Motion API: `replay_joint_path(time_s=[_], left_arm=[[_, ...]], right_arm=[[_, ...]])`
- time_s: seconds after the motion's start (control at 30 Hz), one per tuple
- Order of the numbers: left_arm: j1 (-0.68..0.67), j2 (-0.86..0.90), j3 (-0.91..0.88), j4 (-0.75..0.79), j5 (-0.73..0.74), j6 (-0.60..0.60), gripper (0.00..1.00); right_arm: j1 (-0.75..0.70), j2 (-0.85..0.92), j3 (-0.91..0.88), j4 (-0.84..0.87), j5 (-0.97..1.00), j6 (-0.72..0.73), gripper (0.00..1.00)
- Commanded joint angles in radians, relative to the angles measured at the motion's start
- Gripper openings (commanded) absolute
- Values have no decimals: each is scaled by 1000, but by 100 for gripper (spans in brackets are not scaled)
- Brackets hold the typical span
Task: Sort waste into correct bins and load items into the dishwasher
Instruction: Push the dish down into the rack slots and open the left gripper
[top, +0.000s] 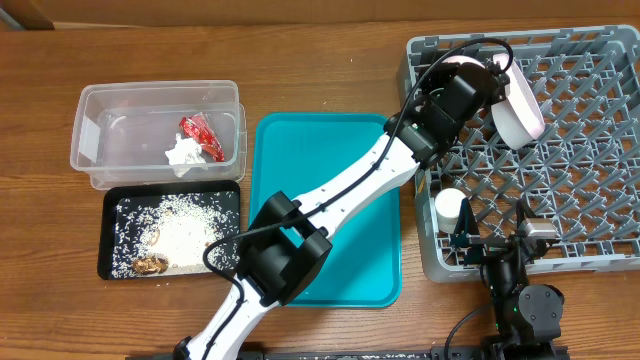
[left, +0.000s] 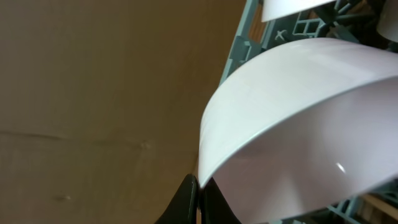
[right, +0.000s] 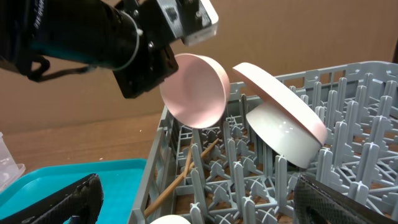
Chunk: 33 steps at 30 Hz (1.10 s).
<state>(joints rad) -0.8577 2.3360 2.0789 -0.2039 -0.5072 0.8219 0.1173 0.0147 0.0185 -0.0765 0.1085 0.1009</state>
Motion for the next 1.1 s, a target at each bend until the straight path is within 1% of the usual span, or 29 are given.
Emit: replay_joint_path(time_s=[0.0,0.13,0.23,0.4,0.47,0.6,0.8,1.07], left_arm=[[0,39,18,2,28,-24,4],[-6,47,18,-18,-6,-26,4],[-11,42,18,35,-98,-37,4],[-11,33,18,105,-106,-33,4],[-11,33,18,103,-99,-33,4],[-9,34,18,42,-39,-56,4],[0,47,17,23,-44,-71,4],[-26,35,17,14,-140,-70,5]], right_arm=[[-6,-10,-10,4,2,3,100],[-6,-10,-10,4,2,3,100],[-6,-10,-10,4,2,3,100],[-6,-10,-10,4,2,3,100],[-6,-10,-10,4,2,3,100],[-6,-10,-10,4,2,3,100],[-6,-10,-10,4,2,3,100],[-6,-10,-10,4,2,3,100]])
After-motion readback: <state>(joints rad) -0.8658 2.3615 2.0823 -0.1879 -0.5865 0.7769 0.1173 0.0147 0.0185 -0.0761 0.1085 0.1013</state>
